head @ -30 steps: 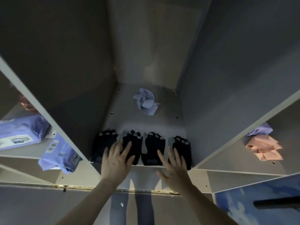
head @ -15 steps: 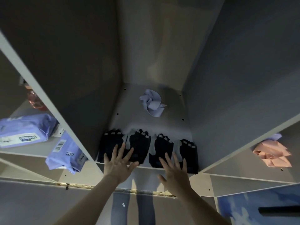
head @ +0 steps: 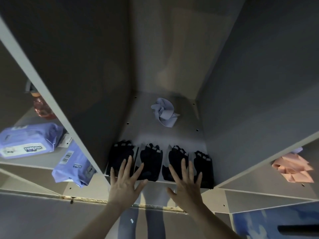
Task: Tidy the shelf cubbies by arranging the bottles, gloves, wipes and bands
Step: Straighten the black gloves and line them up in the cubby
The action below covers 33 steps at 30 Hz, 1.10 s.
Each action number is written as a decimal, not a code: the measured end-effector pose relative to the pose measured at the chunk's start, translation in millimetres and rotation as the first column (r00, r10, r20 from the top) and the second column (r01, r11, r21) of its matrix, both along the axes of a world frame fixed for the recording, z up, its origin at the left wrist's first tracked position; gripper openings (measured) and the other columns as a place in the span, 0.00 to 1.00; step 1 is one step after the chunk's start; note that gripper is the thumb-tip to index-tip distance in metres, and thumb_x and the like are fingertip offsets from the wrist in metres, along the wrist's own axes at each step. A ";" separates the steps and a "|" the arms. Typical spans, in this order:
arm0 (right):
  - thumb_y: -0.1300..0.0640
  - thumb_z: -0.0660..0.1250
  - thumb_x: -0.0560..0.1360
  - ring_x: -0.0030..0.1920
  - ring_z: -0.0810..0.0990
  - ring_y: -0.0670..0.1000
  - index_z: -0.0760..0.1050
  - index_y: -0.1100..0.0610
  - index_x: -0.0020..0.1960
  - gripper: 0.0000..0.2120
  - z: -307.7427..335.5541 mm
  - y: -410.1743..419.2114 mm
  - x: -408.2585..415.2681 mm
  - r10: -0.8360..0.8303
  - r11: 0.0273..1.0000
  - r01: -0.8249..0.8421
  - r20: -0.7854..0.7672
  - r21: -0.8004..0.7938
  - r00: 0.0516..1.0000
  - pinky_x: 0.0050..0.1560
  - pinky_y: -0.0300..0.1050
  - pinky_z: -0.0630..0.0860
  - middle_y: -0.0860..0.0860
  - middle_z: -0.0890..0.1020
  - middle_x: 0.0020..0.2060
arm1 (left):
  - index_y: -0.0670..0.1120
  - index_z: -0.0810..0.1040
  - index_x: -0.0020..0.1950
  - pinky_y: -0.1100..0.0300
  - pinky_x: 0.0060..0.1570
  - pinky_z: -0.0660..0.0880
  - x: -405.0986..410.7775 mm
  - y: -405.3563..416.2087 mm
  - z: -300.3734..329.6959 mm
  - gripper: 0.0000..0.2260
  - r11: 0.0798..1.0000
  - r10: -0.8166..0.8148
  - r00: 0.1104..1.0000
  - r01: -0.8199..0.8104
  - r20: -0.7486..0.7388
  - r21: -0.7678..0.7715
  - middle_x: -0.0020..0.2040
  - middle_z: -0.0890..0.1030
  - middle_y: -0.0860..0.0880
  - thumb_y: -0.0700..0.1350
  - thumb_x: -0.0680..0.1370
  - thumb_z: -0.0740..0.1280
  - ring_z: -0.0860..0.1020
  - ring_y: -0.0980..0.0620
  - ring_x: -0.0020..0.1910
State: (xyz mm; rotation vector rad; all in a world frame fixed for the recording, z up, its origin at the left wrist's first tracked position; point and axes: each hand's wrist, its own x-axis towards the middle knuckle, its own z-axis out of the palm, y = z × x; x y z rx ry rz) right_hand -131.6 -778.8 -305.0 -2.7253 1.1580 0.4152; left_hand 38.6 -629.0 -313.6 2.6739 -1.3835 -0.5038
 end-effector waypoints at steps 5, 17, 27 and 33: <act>0.26 0.42 0.65 0.75 0.32 0.64 0.33 0.38 0.74 0.42 -9.7 -6.1 -10.6 0.030 0.998 -0.025 -0.092 0.054 0.995 0.70 0.70 0.41 0.59 0.35 0.76 | 0.60 0.51 0.75 0.39 0.69 0.42 -1.5 -1.8 -7.1 0.36 0.999 -0.003 1.000 0.004 -0.021 0.038 0.78 0.52 0.47 0.73 0.72 0.32 0.46 0.46 0.77; 0.32 0.58 0.72 0.74 0.30 0.63 0.39 0.38 0.76 0.40 -3.4 -13.7 -13.4 0.091 0.987 -0.080 -0.074 0.137 0.993 0.72 0.67 0.41 0.50 0.29 0.75 | 0.63 0.42 0.76 0.37 0.71 0.37 7.3 -12.6 2.7 0.50 0.990 -0.060 0.996 0.068 -0.061 0.123 0.78 0.35 0.48 0.75 0.55 0.21 0.33 0.47 0.75; 0.37 0.62 0.72 0.75 0.32 0.63 0.40 0.40 0.77 0.42 1.6 -9.1 -14.3 0.126 0.988 -0.116 -0.094 0.106 0.988 0.71 0.69 0.44 0.46 0.29 0.74 | 0.66 0.49 0.75 0.35 0.72 0.48 8.8 -25.4 21.9 0.30 0.959 -0.056 0.997 0.070 -0.058 0.273 0.79 0.40 0.47 0.72 0.74 0.43 0.39 0.43 0.77; 0.40 0.62 0.73 0.76 0.33 0.60 0.43 0.39 0.76 0.39 11.5 -19.3 -12.6 0.124 0.968 -0.096 -0.106 0.233 0.987 0.71 0.69 0.42 0.42 0.38 0.77 | 0.66 0.49 0.75 0.36 0.71 0.48 13.3 -27.8 25.8 0.27 0.938 -0.073 0.993 0.099 -0.091 0.331 0.79 0.39 0.47 0.68 0.77 0.49 0.39 0.43 0.77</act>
